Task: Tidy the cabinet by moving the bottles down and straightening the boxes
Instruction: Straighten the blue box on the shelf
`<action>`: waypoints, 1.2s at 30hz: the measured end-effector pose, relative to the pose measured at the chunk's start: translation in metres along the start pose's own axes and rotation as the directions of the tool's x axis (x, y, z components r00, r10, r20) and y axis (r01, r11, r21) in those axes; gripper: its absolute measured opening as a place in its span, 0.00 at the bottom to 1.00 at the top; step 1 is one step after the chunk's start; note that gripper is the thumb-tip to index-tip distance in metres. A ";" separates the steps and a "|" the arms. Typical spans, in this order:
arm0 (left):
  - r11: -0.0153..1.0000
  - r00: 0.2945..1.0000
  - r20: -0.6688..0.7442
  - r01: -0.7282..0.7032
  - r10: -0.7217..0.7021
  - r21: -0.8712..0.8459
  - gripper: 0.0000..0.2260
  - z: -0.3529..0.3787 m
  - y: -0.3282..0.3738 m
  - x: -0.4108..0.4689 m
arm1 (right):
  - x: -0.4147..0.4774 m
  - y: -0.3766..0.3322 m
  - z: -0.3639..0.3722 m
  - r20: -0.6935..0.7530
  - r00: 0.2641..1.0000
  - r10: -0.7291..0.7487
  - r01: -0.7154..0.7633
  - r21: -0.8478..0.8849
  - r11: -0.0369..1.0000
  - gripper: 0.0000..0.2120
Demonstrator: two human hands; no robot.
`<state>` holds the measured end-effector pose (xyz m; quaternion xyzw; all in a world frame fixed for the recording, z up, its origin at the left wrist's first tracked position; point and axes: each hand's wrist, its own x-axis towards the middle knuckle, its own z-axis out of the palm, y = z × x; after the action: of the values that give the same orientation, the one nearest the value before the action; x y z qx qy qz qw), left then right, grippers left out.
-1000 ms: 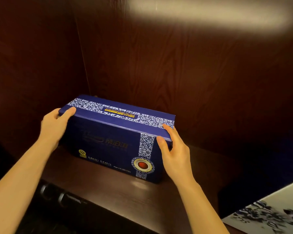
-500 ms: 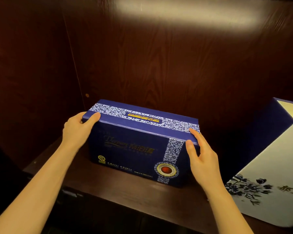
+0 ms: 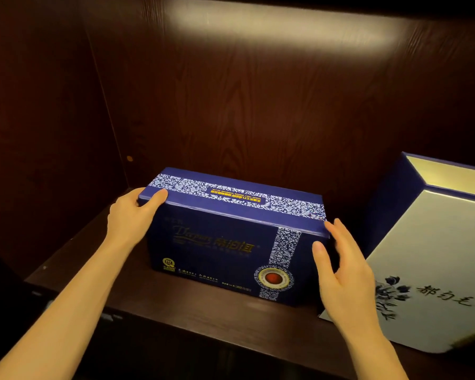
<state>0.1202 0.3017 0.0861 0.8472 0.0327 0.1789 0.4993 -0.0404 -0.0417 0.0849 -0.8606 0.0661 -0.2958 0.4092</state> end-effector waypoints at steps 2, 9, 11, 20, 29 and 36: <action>1.000 1.000 0.002 0.001 -0.001 0.004 0.27 0.003 0.001 -0.002 | -0.010 0.002 -0.016 -0.111 0.992 -0.066 0.067 -0.001 0.998 0.20; 1.000 1.000 -0.017 -0.002 0.002 0.000 0.27 0.015 0.003 -0.005 | -0.033 0.043 -0.086 -0.498 0.815 -0.298 0.255 -0.153 0.955 0.12; 1.000 1.000 -0.029 0.001 0.000 0.005 0.26 0.015 0.002 -0.004 | -0.033 0.068 -0.106 -0.622 0.741 -0.255 0.182 -0.179 0.967 0.18; 0.998 1.000 -0.015 0.015 -0.016 -0.062 0.24 0.014 0.004 -0.006 | -0.019 0.144 -0.157 -0.658 0.726 0.203 -0.177 0.107 0.978 0.46; 0.994 0.998 0.068 0.018 -0.010 -0.106 0.22 0.027 0.015 -0.014 | -0.009 0.142 -0.157 -0.642 0.730 0.233 -0.228 0.092 0.969 0.48; 0.997 0.996 0.092 0.001 0.006 -0.076 0.26 0.034 0.024 -0.017 | -0.009 0.137 -0.156 -0.645 0.731 0.221 -0.257 0.040 0.966 0.48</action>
<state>0.1128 0.2577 0.0868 0.8351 0.0015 0.1413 0.5316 -0.1182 -0.2320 0.0554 -0.7010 0.3203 -0.5163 0.3735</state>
